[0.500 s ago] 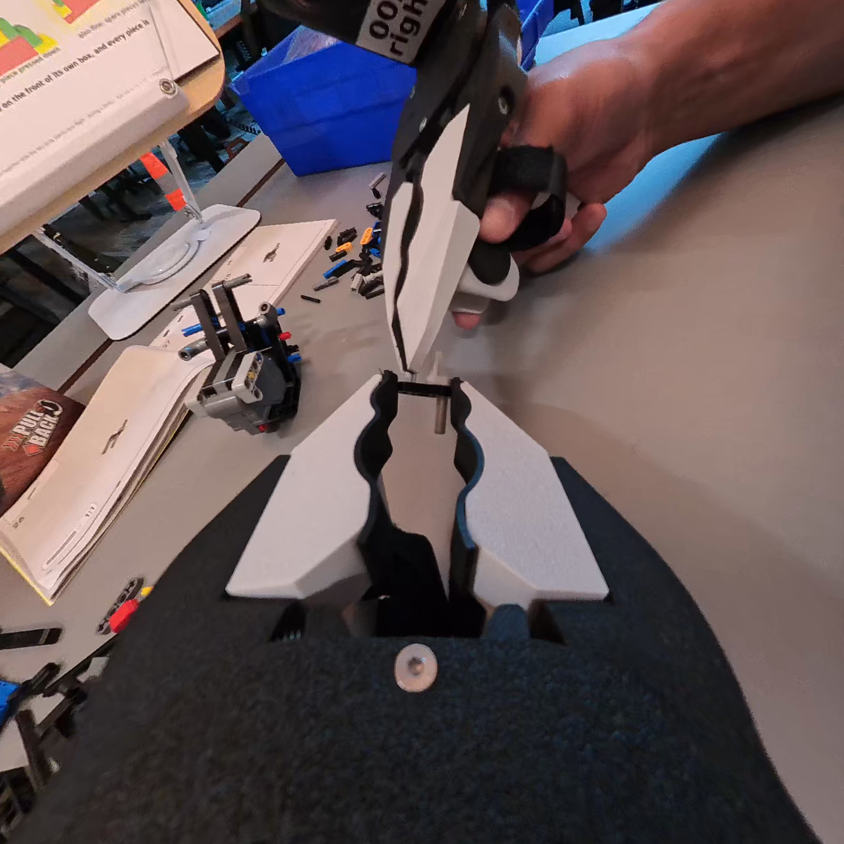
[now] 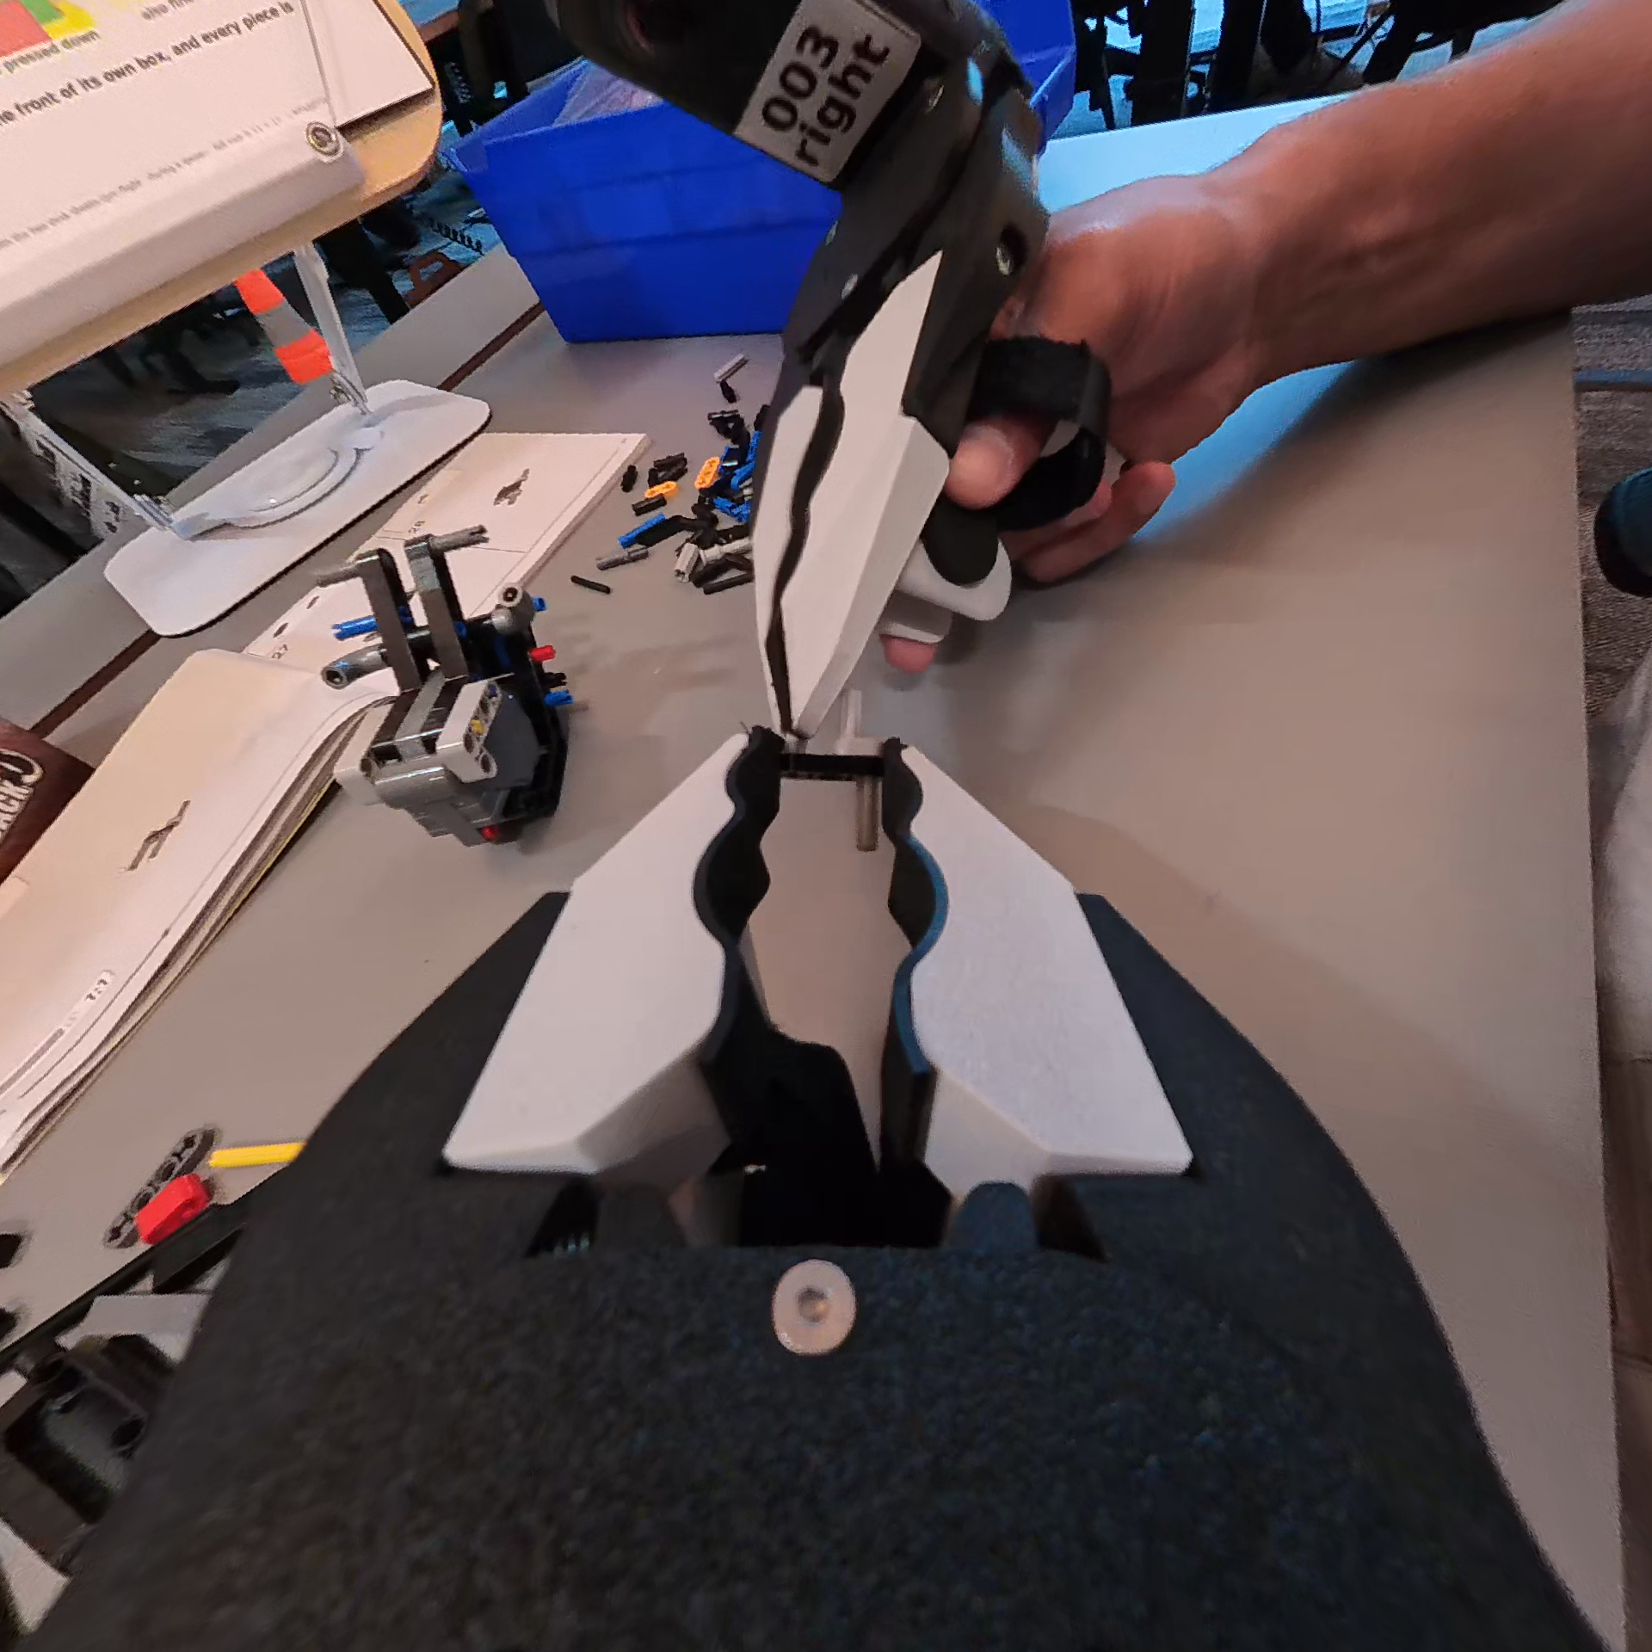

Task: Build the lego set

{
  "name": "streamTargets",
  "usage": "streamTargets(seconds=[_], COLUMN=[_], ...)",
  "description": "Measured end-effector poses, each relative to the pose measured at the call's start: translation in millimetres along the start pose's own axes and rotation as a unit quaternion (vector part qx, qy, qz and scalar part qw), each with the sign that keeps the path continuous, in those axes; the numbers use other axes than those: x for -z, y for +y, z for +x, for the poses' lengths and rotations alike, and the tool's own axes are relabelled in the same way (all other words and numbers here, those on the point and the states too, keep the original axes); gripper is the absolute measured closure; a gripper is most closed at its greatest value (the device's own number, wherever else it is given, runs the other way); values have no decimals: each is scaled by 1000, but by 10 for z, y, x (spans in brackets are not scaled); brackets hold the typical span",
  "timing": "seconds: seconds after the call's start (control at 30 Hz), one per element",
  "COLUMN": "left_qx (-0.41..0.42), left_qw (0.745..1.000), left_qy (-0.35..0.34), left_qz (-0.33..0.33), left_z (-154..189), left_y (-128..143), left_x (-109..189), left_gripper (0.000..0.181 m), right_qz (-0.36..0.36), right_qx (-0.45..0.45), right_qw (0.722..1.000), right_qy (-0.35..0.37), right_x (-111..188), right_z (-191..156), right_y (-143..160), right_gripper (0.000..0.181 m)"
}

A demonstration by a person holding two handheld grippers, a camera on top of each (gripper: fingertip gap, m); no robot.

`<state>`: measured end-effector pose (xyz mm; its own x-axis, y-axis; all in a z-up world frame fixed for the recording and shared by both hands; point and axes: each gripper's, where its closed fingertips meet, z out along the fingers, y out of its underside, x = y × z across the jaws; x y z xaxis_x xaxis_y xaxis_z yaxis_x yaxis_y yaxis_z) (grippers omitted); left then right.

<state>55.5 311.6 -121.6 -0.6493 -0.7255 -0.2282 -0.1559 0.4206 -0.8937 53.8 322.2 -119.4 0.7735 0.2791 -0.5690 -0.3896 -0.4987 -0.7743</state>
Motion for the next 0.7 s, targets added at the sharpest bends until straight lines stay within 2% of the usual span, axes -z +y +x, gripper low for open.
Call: streamTargets(seconds=[0.03,0.07,0.17,0.27,0.33,0.47,0.53,0.63,0.7], left_qx=[-1,-8,-13,-34,-67,-36,-8,28,30], left_qw=[1000,1000,1000,999,996,998,999,998,997], left_qy=[2,0,4,-2,-29,2,3,10,11], left_qz=[0,2,11,-8,-42,-49,-50,-59,-68], left_z=[12,11,12,5,-66,-11,-61,-172,-293], left_y=[-1,-1,-20,41,159,187,154,60,-76], left_x=[-1,5,27,7,2,-24,-64,-138,-178], left_gripper=[160,179,179,181,181,181,181,178,173], right_qz=[-5,-17,-12,-47,-44,58,90,120,123], right_qx=[-7,-11,-31,44,86,65,89,115,113], right_qw=[1000,1000,999,998,992,989,978,965,963], right_qy=[-5,-14,-30,25,87,118,165,202,210], right_x=[-6,-22,-14,34,212,822,1146,1435,1483], right_z=[-5,-25,-53,24,191,295,356,311,273], right_y=[17,61,38,71,-36,-556,-741,-879,-810], right_gripper=[178,178,178,178,178,178,178,178,178])
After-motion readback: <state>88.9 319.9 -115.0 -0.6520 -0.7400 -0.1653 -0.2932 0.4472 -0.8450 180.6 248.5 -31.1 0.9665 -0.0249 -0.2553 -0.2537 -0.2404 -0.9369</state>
